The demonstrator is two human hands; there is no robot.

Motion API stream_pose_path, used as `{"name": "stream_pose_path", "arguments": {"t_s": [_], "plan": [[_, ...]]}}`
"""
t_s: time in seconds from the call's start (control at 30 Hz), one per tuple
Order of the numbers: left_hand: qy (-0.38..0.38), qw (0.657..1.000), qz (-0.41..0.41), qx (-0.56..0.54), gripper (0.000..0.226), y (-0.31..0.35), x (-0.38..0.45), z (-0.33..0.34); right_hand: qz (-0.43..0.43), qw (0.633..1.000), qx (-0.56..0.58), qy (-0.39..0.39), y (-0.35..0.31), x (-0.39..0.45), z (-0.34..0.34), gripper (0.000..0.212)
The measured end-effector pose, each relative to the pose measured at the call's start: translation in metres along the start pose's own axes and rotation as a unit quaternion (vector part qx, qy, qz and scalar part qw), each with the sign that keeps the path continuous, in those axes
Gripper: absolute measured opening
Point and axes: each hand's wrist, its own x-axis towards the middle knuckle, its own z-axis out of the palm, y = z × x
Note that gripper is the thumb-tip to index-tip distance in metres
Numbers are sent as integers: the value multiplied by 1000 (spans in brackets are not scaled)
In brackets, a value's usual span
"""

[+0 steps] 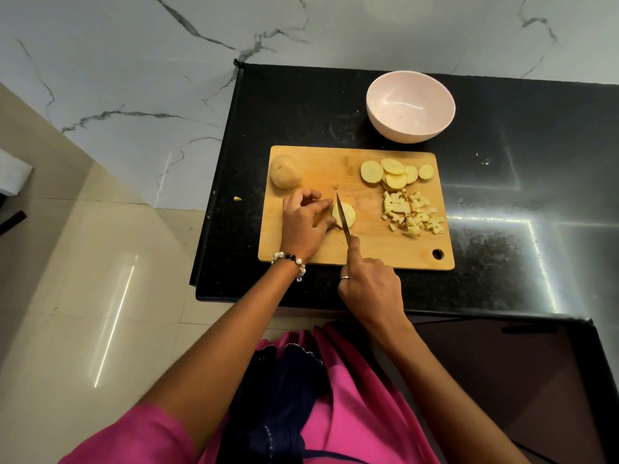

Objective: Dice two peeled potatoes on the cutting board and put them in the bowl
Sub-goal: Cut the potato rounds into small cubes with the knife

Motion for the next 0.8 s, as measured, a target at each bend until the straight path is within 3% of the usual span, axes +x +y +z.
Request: {"name": "stream_pose_path", "arguments": {"t_s": [0.43, 0.63, 0.8], "plan": [[10, 1000, -9, -17, 26, 0, 4, 3, -13, 998, -57, -5, -15, 31, 3, 61], [18, 1000, -19, -7, 28, 2, 2, 3, -25, 997, -61, -46, -10, -12, 10, 69], [-10, 999, -53, -11, 31, 8, 3, -3, -8, 999, -8, -44, 0, -25, -4, 62]]}}
